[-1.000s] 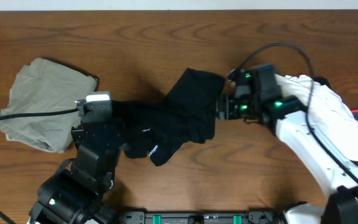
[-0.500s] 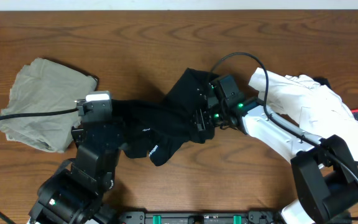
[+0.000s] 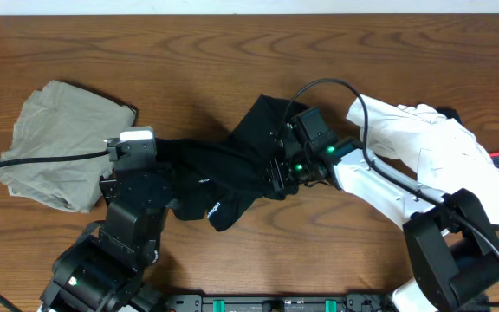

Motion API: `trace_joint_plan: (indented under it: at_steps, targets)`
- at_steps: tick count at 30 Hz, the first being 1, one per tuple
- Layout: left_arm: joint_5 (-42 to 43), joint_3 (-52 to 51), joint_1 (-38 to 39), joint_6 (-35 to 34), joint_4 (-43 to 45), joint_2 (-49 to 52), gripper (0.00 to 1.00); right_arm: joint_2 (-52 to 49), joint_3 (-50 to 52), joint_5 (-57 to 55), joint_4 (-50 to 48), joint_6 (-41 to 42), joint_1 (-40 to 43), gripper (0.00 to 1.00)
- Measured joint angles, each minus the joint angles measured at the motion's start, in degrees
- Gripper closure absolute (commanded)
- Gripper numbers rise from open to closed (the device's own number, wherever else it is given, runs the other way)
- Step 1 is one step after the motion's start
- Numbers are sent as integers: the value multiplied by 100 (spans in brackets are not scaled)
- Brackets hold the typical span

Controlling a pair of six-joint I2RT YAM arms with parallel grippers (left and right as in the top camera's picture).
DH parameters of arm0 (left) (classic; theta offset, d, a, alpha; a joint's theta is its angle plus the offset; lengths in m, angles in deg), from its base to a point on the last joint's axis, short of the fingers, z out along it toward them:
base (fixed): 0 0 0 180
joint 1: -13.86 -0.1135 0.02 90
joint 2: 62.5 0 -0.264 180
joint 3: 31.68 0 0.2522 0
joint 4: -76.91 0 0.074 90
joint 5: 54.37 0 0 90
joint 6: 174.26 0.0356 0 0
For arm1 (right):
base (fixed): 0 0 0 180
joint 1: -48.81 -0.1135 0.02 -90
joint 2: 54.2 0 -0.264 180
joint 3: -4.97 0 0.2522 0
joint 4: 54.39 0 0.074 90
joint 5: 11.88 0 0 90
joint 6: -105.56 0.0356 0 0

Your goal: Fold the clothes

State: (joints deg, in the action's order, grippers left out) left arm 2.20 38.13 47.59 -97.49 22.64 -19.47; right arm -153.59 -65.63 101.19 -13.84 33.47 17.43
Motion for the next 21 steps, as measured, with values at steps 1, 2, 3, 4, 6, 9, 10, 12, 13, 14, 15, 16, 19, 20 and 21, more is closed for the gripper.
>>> trace_joint_plan:
  at_steps: [1, 2, 3, 4, 6, 9, 10, 12, 13, 14, 15, 16, 19, 20, 21]
  targets:
    - [0, 0, 0, -2, 0, -2, 94, 0, 0, -42, 63, 4, -42, 39]
    - [0, 0, 0, 2, 0, -2, 94, 0, 0, -85, 118, 4, -85, 40]
    - [0, 0, 0, 2, 0, 0, 94, 0, 0, -127, 136, 4, -142, 47]
    - [0, 0, 0, 2, 0, -2, 94, -2, 0, -175, 136, -4, -173, 59]
    - [0, 0, 0, 0, 0, 0, 94, -2, 0, -317, 136, 70, -249, 91]
    - [0, 0, 0, 2, 0, -2, 94, -11, -2, -625, 140, 286, -289, 99]
    - [0, 0, 0, 2, 0, -2, 94, -15, 0, -695, 142, 345, -289, 99]
    - [0, 0, 0, 2, 0, 0, 94, -22, -2, -824, 168, 404, -282, 99]
    - [0, 0, 0, 2, 0, 0, 94, -26, -4, -898, 232, 457, -269, 99]
    - [0, 0, 0, 2, 0, -2, 94, -28, -7, -990, 345, 538, -256, 99]
    - [0, 0, 2, 2, -2, -2, 94, -28, -13, -1156, 551, 678, -229, 99]
    - [0, 0, 0, 2, -2, 0, 94, -28, -22, -1327, 763, 839, -201, 99]
    - [0, 0, 2, 7, -2, -2, 94, -26, -22, -2052, 1543, 1528, 46, 99]
    - [0, 0, 0, 15, -2, -2, 94, -22, -20, -2284, 1746, 1775, 192, 99]
    - [0, 0, 2, 17, -2, -2, 94, -11, -20, -2485, 1899, 1993, 372, 99]
